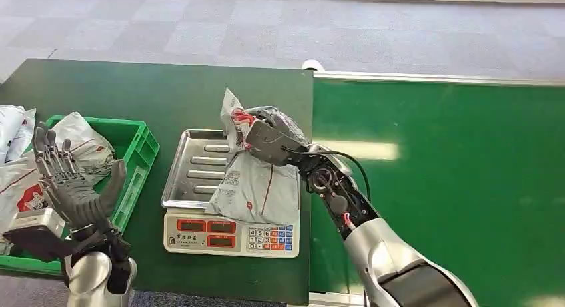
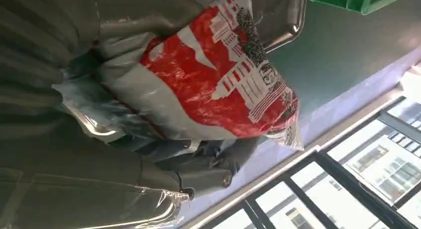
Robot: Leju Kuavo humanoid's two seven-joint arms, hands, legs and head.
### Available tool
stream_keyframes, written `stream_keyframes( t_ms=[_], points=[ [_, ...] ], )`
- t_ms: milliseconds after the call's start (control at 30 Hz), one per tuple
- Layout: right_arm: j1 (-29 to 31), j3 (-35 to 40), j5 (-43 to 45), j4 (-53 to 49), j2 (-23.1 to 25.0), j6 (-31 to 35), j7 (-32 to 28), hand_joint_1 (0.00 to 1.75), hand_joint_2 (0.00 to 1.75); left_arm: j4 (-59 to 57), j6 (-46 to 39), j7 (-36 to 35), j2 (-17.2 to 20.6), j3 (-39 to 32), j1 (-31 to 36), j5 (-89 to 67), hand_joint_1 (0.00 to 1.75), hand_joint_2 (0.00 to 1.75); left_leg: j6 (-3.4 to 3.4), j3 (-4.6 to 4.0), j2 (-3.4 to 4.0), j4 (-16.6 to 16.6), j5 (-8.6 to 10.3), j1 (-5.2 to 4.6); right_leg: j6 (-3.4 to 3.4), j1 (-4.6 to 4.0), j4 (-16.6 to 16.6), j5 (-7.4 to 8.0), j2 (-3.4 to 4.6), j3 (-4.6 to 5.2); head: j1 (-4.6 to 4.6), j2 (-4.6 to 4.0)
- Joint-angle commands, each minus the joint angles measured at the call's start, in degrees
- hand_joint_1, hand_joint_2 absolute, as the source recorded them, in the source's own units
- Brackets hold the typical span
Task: Moved the parcel from conveyor to table for the left to box.
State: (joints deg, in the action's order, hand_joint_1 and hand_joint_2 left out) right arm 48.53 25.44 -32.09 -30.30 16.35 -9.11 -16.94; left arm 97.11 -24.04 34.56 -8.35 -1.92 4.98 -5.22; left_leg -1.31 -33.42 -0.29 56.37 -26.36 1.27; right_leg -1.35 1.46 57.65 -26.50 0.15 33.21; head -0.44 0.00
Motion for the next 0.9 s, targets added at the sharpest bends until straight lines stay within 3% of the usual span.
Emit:
stream_keyframes(
  t_ms=[33, 333, 600, 900],
  points=[
    [2.6, 1.5, 0.9, 6.5, -0.8, 1.4, 0.0, 0.0, 1.75, -1.2, 0.6, -1.0, -0.4, -1.4, 0.7, -0.1, 0.0, 1.75, 0.07, 0.07, -0.01, 0.0, 0.01, 0.0, 0.09, -0.03, 0.0, 0.0, -0.05, -0.07, 0.0, 0.0],
    [2.5, 1.0, 1.4, 6.1, -0.7, 1.9, -0.3, 0.0, 1.75, -1.1, 0.8, -1.2, -0.4, -1.4, 0.7, 0.0, 0.0, 1.75, 0.14, 0.15, 0.01, -0.1, 0.01, -0.01, 0.17, -0.04, -0.1, 0.01, -0.05, -0.14, 0.0, 0.0],
    [0.3, -1.4, 3.7, 1.5, -1.8, 6.4, -6.1, 0.0, 1.75, -3.4, 3.4, -1.9, -0.4, 1.9, 2.1, -0.7, 0.0, 1.75, 0.11, 0.09, -0.13, -0.1, 0.04, 0.01, 0.13, -0.05, -0.1, 0.0, -0.18, -0.12, -0.02, 0.0],
    [-6.6, -6.8, 11.8, -22.5, -3.5, 11.0, -10.6, 0.0, 1.75, -8.6, 7.7, -3.9, 1.6, 11.8, 7.1, -6.1, 0.0, 1.75, 0.11, 0.01, -0.31, 0.0, 0.06, 0.0, 0.13, -0.04, 0.0, -0.04, -0.37, -0.09, -0.02, 0.0]
  ],
)
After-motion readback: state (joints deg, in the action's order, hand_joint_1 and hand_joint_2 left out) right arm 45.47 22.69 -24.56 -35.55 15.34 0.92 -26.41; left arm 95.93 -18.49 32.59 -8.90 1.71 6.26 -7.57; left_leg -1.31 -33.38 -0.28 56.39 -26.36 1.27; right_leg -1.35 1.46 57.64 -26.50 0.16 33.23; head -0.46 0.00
